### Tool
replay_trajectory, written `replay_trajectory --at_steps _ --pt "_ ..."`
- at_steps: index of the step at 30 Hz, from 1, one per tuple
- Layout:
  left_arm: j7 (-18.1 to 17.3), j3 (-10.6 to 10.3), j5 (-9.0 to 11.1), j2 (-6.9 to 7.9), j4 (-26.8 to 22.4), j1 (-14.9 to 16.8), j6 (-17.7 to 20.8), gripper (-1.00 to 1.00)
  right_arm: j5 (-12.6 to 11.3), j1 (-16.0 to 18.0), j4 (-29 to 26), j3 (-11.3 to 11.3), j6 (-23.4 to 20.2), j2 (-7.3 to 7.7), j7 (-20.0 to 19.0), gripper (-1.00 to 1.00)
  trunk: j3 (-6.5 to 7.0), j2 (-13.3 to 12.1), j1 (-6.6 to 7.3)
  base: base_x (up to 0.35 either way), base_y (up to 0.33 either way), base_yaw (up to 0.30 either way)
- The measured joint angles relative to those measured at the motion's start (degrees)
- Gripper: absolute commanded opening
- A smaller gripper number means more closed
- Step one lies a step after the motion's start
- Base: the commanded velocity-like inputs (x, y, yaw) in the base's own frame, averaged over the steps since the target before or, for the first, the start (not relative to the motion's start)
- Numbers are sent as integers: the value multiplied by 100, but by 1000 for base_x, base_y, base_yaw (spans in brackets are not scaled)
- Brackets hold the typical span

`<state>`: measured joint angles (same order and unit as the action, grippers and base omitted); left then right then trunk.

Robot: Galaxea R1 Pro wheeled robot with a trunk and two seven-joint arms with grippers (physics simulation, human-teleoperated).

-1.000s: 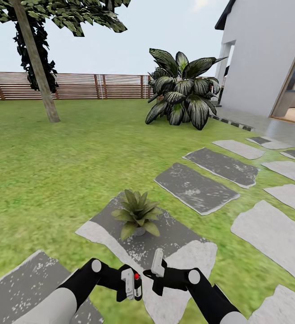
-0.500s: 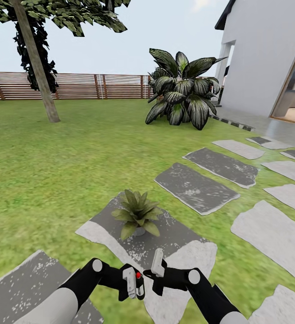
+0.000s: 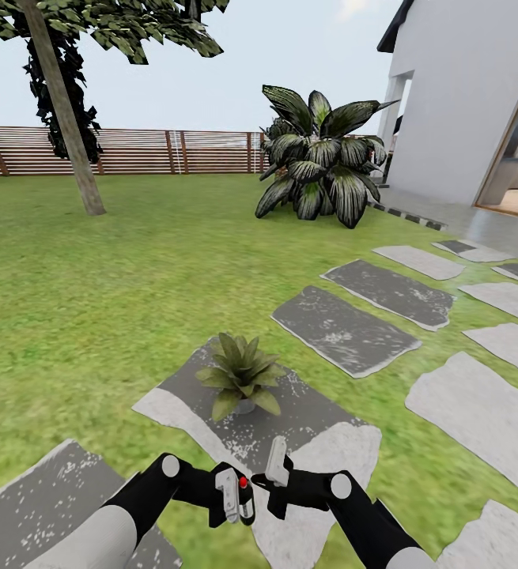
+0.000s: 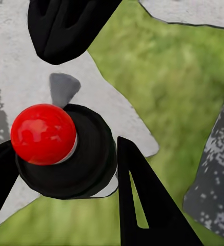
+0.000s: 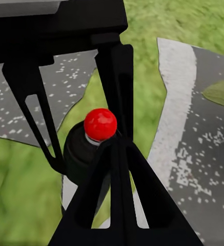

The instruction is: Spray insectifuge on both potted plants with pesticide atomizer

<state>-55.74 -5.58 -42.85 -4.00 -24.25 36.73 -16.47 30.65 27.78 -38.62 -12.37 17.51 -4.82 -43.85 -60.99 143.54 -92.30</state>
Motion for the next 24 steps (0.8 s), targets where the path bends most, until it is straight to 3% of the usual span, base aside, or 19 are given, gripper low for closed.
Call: replay_trajectory --at_steps 24 --pt "0 9 69 -17 -1 0 -20 -100 -1 -1 -9 0 0 0 0 -100 0 0 0 0 0 0"
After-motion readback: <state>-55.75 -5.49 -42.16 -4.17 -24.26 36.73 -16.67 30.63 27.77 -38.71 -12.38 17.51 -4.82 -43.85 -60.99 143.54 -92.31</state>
